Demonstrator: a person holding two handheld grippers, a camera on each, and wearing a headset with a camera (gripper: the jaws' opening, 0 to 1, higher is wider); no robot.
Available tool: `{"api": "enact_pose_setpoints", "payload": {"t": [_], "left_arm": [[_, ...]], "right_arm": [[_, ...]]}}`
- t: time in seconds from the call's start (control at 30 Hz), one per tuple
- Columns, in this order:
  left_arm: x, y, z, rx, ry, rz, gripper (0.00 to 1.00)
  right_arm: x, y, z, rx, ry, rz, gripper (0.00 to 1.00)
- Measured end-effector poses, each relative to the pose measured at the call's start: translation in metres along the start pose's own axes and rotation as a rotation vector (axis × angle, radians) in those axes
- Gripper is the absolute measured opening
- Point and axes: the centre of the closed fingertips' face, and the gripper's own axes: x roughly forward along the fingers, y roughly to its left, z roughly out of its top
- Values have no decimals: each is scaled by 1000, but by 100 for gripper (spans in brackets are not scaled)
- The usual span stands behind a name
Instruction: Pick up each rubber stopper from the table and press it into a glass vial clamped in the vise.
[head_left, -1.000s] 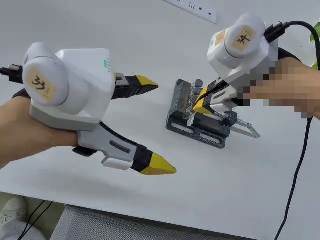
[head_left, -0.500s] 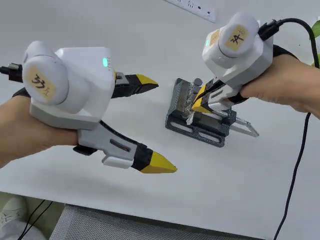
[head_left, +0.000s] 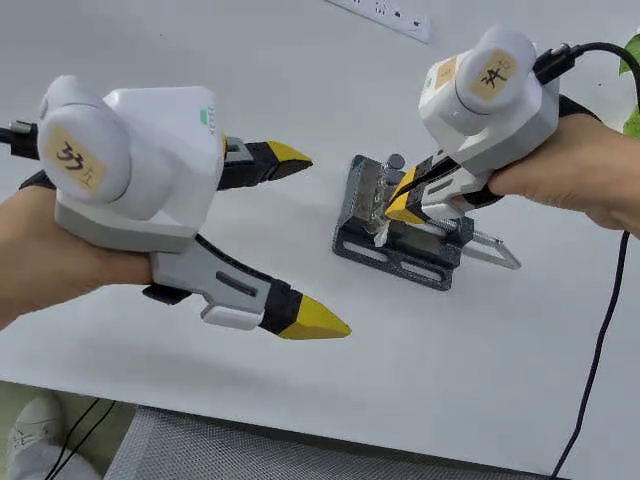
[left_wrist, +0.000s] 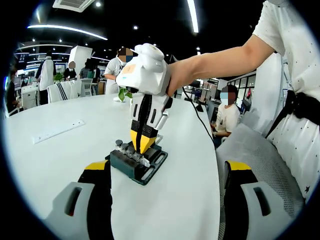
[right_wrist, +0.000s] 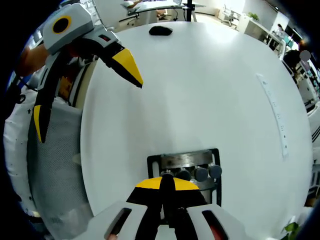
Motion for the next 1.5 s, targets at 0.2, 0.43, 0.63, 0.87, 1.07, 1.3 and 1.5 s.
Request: {"api": "enact_pose_setpoints", "payload": {"t": [0.2, 0.43, 0.63, 0.87, 1.07, 1.3, 1.5], "left_arm": [[-1, 2, 1, 2, 3, 9, 94], [-3, 4, 2, 6, 12, 17, 95], [-4, 7, 6, 16, 15, 22, 96], [-6, 10, 11, 32, 20, 32, 99], [-7, 13, 13, 38, 25, 42, 99], [-11, 19, 14, 56, 35, 61, 99], [-13, 22, 11, 77, 55, 69, 99]], "right_arm": [[-2, 3, 0, 19, -33, -3, 5], [-16, -1, 2, 45, -92, -29, 6], [-33, -1, 0, 83, -144, -52, 10], [-51, -2, -10, 124, -209, -83, 16], [-61, 4, -25, 174, -270, -96, 24], [-72, 13, -44, 224, -358, -121, 36], [-76, 17, -59, 274, -444, -139, 47]]}}
